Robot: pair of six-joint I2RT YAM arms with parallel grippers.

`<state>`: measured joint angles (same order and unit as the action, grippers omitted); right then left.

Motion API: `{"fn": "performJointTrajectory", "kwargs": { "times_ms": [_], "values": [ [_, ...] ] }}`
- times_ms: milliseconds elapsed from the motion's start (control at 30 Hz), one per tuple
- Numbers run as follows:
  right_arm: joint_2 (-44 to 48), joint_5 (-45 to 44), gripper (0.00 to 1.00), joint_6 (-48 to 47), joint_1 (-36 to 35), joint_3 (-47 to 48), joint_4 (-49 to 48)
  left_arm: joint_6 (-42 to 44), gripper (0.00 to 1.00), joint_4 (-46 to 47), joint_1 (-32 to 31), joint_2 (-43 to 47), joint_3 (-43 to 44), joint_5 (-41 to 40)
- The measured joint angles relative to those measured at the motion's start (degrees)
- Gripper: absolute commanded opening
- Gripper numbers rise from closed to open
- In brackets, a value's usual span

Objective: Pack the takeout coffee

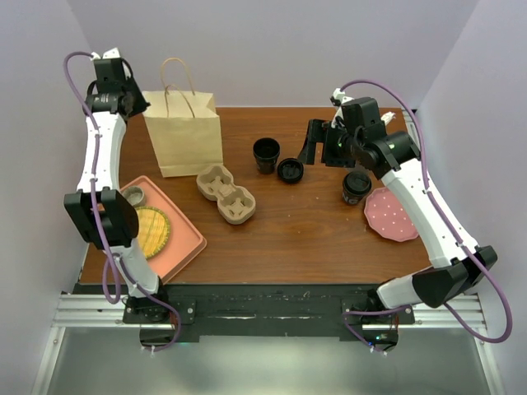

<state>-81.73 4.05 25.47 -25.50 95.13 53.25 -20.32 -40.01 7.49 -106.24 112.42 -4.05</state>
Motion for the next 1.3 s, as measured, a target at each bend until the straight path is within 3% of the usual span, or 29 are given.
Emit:
{"fn": "performJointTrajectory", "kwargs": {
  "times_ms": [300, 533, 967, 1100, 1300],
  "values": [
    [-0.4, -0.1, 0.89, 0.0, 0.0, 2.1, 0.1, -2.6, 0.0, 1.1, 0.0, -0.3, 6.7, 4.8],
    [-0.3, -1.2, 0.89, -0.1, 0.0, 5.0, 0.1, -6.9, 0.0, 2.4, 0.0, 4.8, 7.1, 12.0],
    [8.5, -2.9, 0.91, 0.8, 0.0, 5.2, 0.6, -22.6, 0.0, 12.4, -2.0, 28.5, -9.5, 33.2],
    [13.2, -1.7, 0.92, 1.3, 0.0, 5.1, 0.8, -26.3, 0.0, 13.6, -8.8, 32.7, -16.0, 35.9],
    [21.3, -2.3, 0.93, 1.3, 0.0, 2.1, 2.4, -29.0, 0.0, 11.8, -29.6, 36.4, -27.5, 33.0]
  ]
}}
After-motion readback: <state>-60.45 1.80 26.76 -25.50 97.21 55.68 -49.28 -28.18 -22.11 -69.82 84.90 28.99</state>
